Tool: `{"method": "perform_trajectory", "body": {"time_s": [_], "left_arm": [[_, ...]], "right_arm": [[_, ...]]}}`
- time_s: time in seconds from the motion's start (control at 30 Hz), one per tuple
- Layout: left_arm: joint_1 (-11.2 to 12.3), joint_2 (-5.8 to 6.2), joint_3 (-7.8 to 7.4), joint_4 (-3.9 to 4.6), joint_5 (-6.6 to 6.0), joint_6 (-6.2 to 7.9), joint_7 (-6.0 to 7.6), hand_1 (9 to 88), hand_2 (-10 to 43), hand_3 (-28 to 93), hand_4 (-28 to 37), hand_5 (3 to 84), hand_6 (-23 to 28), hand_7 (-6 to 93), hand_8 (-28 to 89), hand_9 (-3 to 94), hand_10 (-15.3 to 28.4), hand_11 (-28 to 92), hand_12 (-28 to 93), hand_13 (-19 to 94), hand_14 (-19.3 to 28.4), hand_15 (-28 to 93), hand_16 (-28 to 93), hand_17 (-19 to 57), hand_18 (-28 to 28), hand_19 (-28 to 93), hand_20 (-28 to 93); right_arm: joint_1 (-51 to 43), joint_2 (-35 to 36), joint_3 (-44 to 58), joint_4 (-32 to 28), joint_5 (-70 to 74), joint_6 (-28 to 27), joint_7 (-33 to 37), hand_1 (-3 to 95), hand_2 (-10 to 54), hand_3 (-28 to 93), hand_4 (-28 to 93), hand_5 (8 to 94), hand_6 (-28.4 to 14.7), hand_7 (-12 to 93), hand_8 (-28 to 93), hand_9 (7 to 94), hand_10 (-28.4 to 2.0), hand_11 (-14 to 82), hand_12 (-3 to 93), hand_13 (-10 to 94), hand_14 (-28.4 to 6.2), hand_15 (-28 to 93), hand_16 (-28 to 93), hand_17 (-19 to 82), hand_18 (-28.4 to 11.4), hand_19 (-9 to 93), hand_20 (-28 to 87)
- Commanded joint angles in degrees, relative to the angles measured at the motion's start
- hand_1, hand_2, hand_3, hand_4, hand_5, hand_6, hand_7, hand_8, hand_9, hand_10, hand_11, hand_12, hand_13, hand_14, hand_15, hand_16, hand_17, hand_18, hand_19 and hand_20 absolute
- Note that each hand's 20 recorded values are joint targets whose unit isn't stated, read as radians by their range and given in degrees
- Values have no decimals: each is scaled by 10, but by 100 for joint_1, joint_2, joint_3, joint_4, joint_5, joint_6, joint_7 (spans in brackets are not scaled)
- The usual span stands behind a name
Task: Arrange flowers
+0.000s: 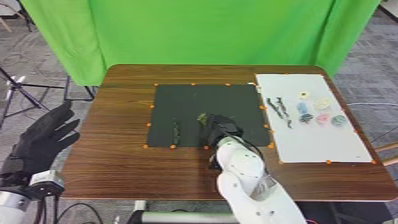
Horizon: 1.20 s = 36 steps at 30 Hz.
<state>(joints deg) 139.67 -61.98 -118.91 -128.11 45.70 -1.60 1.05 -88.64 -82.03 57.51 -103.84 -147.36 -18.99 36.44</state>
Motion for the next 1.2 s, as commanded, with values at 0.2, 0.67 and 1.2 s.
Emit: {"method": "perform_trajectory", "body": {"time_s": [0.2,0.67,1.2], "left_arm": [[52,69,14,26,-27,-12,-31,231,-32,699,-274,221,6,170,-82,178,87,78,223,132,109,137,88,-123,186,357,87],[69,14,-31,6,-5,-39,-31,230,-31,699,-274,221,6,170,-82,177,87,79,224,131,110,139,87,-124,188,359,85],[138,-80,-58,-45,3,9,41,230,-32,701,-273,220,6,167,-81,177,87,77,224,131,109,139,88,-124,187,359,85]], "right_arm": [[-104,-61,-34,-10,-174,-52,-129,336,-78,811,-204,714,6,540,191,762,-115,656,524,725,-103,883,386,286,-235,855,461],[-66,91,40,-403,-293,-141,-89,238,-70,816,-209,730,-2,551,-120,757,-119,645,523,723,-104,877,382,283,-239,851,466],[70,1114,773,-915,312,-44,341,207,-82,780,-234,688,-25,501,-120,707,-132,627,515,681,-116,856,383,251,-241,825,467]]}}
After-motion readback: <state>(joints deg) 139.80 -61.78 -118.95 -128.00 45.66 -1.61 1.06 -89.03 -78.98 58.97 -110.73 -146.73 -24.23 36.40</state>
